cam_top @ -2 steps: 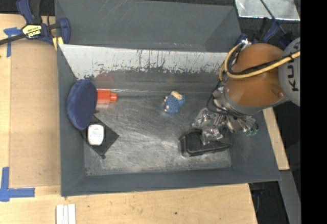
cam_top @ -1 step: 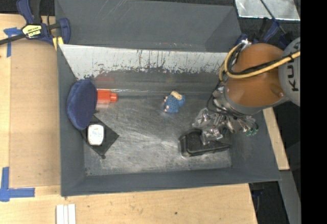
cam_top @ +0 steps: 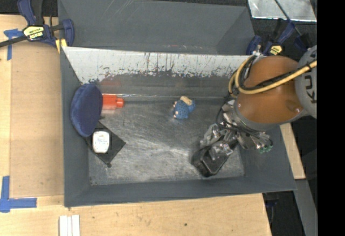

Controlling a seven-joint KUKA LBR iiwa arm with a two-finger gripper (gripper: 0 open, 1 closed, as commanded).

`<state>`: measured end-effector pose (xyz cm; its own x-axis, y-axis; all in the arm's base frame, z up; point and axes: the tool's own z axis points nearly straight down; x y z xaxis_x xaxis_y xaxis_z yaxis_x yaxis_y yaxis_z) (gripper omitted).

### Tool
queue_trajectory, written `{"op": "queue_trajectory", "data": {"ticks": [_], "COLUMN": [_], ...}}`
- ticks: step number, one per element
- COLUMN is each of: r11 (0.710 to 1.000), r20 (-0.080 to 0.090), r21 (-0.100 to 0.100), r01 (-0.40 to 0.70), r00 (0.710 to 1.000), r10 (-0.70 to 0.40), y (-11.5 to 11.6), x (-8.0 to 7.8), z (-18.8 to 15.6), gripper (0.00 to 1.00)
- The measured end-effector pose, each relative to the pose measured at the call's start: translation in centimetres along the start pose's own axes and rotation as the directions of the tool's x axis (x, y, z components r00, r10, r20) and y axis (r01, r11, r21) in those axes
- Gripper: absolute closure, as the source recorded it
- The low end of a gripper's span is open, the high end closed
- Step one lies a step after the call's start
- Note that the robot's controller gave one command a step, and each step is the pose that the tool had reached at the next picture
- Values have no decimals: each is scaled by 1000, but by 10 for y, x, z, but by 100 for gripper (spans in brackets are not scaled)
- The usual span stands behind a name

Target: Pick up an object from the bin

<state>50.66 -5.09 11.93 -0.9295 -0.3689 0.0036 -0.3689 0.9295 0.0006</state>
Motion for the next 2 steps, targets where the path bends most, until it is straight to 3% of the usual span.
{"op": "queue_trajectory", "data": {"ticks": [1, 2], "r11": [999, 997], "r20": [7, 5], "r21": [3, 2], "r01": [-38, -71], "r00": [999, 997], "r10": [38, 71], "y": [-6, -6], "x": [9, 19], "z": [-79, -129], "gripper": [100, 100]}}
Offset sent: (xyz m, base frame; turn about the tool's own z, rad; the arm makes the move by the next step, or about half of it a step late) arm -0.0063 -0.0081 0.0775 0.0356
